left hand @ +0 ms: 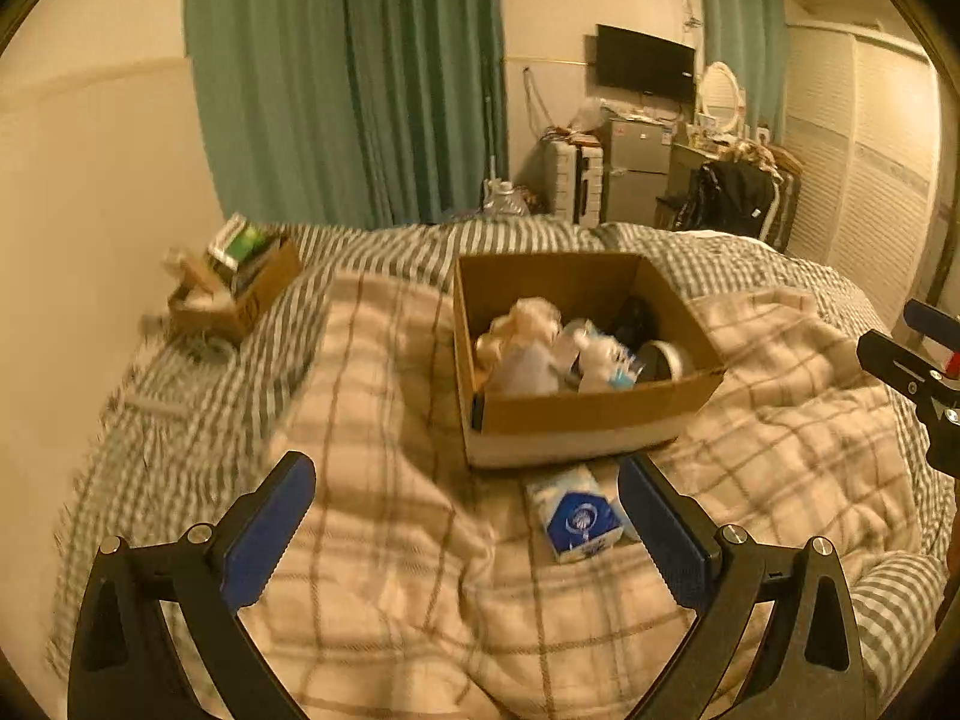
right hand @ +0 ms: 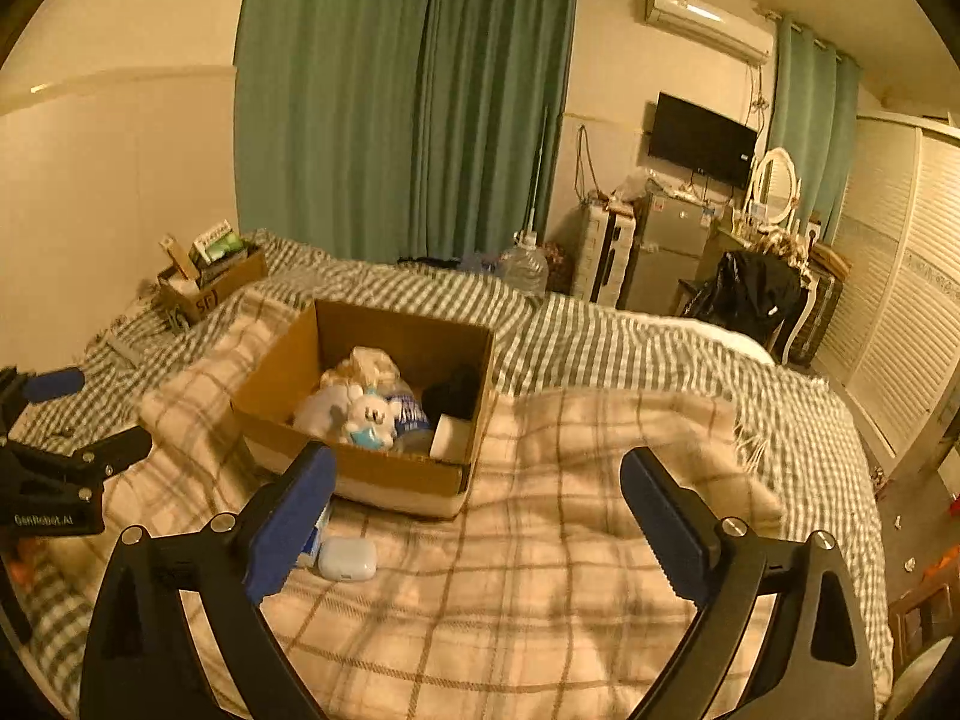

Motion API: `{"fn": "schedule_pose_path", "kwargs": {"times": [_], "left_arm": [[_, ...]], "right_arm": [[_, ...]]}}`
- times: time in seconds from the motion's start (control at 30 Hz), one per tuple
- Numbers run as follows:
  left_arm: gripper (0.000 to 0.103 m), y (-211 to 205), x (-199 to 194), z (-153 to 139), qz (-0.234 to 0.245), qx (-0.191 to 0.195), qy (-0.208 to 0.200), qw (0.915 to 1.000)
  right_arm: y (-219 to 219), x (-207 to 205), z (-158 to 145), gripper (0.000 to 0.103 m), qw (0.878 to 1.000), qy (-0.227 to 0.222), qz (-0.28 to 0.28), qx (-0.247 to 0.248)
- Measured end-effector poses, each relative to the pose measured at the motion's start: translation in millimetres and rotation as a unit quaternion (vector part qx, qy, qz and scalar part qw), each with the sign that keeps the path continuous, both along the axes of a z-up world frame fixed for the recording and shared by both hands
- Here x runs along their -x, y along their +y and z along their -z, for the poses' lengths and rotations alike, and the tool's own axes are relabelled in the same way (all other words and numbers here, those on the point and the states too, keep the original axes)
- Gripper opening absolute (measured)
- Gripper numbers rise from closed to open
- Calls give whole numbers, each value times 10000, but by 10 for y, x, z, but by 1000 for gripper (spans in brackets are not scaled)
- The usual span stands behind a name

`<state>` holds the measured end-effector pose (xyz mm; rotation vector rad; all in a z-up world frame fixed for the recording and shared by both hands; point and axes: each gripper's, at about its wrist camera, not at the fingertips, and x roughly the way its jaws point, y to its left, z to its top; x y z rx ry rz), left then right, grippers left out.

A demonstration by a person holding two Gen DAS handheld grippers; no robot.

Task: Organize objects
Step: 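Drop blue tissue pack with left tool while right tool drops earbud case into box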

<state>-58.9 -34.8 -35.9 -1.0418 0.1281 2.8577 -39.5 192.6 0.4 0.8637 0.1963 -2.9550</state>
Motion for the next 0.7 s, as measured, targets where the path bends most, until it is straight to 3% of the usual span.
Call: {"fn": "schedule_pose_path", "kwargs": {"times": [0.13,0.3,0.5,0.7], "left_arm": [[103,-9,7,361,-167,-258,-214,9993],[103,116,75,702,-20,-38,-521,9986],[103,113,102,807,38,-230,-659,9976],[103,130,141,870,20,-210,-770,9968]], "right_arm": [[-1,73,247,96,9999,-159,18,6],[-38,225,563,96,9986,-519,9,-67],[-75,390,856,96,9957,-921,26,1],[-132,495,935,96,9947,-1027,13,15]]}}
